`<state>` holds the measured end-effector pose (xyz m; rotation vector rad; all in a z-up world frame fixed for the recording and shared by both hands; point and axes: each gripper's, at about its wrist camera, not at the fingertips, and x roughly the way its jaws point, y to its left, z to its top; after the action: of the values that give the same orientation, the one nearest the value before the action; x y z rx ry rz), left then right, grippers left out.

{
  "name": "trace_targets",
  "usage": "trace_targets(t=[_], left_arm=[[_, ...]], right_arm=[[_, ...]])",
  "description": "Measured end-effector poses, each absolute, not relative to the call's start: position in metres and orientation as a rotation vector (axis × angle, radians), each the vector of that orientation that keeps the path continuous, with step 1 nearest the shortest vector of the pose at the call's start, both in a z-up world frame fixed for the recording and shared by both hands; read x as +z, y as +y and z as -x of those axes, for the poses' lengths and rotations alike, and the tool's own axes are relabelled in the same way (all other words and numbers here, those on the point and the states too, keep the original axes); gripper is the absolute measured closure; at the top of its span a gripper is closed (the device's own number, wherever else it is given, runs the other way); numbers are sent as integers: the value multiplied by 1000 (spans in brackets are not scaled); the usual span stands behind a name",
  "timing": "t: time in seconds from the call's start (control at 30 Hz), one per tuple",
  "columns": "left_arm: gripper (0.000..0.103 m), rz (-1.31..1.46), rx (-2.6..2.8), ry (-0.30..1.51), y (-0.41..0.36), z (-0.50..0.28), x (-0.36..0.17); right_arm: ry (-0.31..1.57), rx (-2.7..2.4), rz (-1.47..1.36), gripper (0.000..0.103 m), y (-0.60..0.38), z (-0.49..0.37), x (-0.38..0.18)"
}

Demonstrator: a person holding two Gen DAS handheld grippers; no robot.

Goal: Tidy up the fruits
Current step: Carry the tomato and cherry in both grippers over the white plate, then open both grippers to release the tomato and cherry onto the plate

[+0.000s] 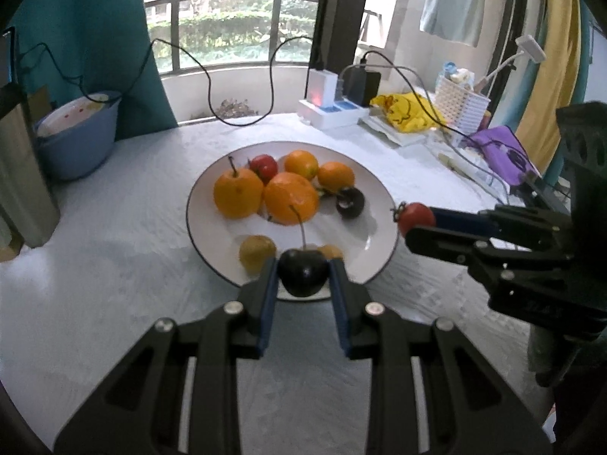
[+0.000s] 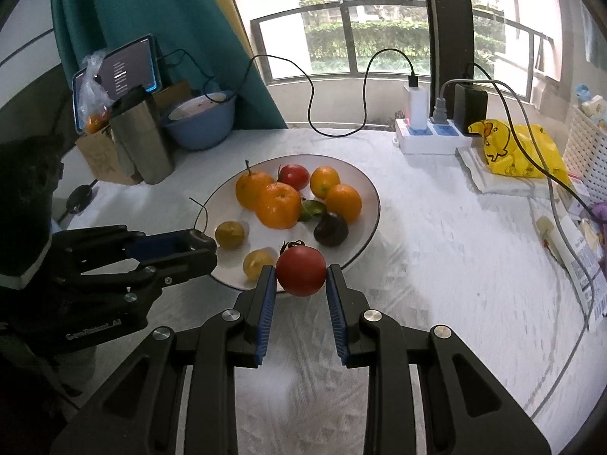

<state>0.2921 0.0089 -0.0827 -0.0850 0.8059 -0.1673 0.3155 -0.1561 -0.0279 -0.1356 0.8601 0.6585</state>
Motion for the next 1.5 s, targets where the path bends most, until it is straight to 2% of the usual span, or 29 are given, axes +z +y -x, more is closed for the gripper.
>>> trace_targets(t=[1.0, 1.3, 1.33, 1.37, 1.43, 1.5], left_arm=[[72, 115, -165, 851, 14, -320, -98], [66, 123, -180, 810, 16, -307, -87], [60, 125, -181, 805, 16, -305, -86], [56, 130, -183, 800, 17, -303, -85], [56, 140, -182, 793, 19, -299, -82], [56, 141, -180, 785, 20, -294, -79]], right_arm=[[910, 661, 199, 74, -122, -348, -55], [900, 616, 208, 73, -125, -341, -48], [896, 614, 207, 73, -125, -339, -46], [892, 611, 207, 72, -125, -337, -44], [882, 602, 206, 55, -126, -333, -40], [875, 600, 198, 54, -128, -329, -36]])
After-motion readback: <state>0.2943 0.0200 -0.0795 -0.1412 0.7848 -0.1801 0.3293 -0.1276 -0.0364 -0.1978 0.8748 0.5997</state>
